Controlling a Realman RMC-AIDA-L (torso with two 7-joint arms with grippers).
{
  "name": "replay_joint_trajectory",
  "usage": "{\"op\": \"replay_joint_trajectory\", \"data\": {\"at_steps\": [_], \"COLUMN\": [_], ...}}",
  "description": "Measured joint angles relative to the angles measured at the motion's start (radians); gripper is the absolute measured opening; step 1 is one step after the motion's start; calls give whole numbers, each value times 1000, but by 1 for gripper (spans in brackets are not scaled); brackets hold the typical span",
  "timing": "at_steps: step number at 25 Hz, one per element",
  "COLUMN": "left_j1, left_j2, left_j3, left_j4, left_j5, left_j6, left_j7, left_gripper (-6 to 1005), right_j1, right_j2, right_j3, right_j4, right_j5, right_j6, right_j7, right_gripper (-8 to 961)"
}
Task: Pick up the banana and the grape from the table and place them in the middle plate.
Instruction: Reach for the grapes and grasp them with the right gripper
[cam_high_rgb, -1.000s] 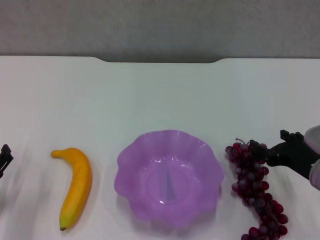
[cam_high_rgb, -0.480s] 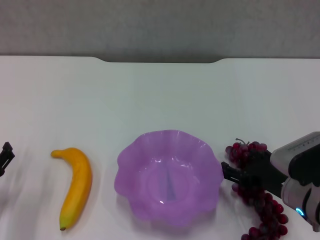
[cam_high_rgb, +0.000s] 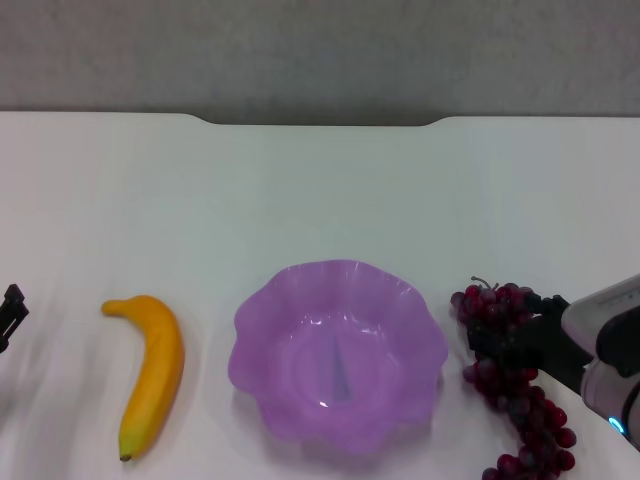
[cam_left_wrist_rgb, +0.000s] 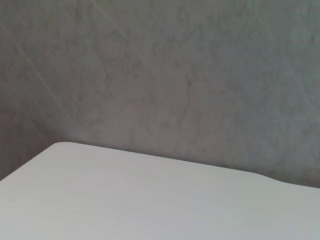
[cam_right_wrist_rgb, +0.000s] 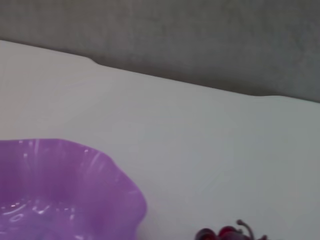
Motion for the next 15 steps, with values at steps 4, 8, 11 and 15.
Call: {"op": "replay_joint_trajectory", "data": {"at_steps": [4, 8, 11, 15], "left_j1": [0, 1, 3, 3], "left_j2": [0, 0, 0, 2], "left_j3": [0, 0, 0, 0], "left_j4": [0, 0, 0, 0], "left_j5": [0, 0, 0, 0], "left_j6": [0, 0, 0, 0], "left_j7": [0, 0, 0, 0], "left_gripper": [907, 907, 908, 908], "right_j1": [-1, -2, -2, -2], "right_j2": [0, 0, 1, 1], "right_j3": [-12, -13, -18, -26], "right_j4": [-30, -54, -64, -72], "right_j5": [-2, 2, 5, 6], "right_j6": [-34, -40, -40, -41], "right_j7": [-1, -2, -2, 1], "right_gripper": [890, 890, 890, 890]}}
